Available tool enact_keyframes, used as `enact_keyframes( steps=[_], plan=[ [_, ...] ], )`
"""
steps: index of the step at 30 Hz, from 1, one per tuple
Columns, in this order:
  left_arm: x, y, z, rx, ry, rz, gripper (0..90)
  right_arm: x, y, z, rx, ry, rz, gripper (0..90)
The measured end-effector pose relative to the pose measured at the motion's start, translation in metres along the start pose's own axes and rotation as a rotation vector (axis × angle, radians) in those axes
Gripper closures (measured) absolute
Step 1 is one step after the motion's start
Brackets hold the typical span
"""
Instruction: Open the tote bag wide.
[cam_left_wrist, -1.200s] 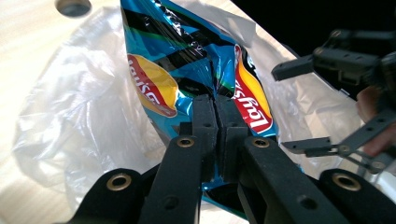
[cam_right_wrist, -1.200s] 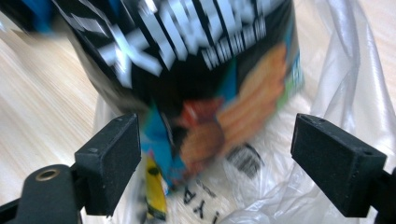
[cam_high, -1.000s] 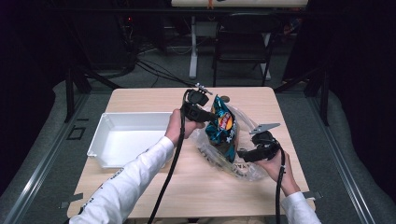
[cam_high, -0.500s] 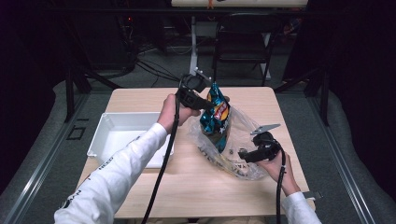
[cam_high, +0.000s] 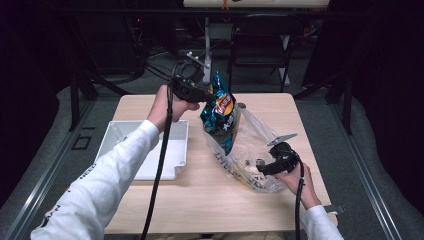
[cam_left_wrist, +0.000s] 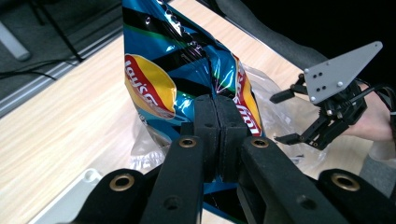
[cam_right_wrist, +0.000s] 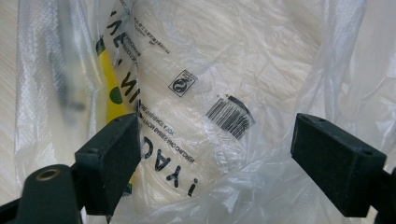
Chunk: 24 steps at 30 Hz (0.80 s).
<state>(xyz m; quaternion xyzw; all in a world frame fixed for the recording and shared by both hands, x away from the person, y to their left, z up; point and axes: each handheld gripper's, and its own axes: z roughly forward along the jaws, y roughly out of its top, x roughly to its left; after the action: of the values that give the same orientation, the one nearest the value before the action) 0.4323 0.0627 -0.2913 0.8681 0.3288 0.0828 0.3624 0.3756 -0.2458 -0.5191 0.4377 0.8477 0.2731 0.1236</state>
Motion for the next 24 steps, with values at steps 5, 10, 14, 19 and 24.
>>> enact_keyframes(
  steps=[5, 10, 14, 19, 24],
  plan=[
    [0.009, 0.002, -0.022, -0.04, 0.01, -0.018, 89.5, 0.002, 0.001, 0.003, 0.003, 0.004, 0.0, 15.7],
    [0.012, 0.0, -0.038, -0.048, 0.044, -0.012, 89.6, 0.001, 0.001, 0.003, 0.024, -0.012, -0.011, 15.8],
    [0.018, -0.001, -0.054, -0.07, 0.061, -0.025, 89.7, 0.001, 0.0, 0.004, 0.015, -0.008, 0.001, 15.8],
    [0.025, -0.005, -0.077, -0.078, 0.1, -0.024, 89.7, -0.002, -0.003, 0.004, 0.026, -0.015, -0.001, 15.9],
    [0.036, -0.018, -0.099, -0.079, 0.132, -0.043, 89.7, -0.002, -0.004, 0.004, 0.024, -0.013, 0.011, 15.9]
  ],
)
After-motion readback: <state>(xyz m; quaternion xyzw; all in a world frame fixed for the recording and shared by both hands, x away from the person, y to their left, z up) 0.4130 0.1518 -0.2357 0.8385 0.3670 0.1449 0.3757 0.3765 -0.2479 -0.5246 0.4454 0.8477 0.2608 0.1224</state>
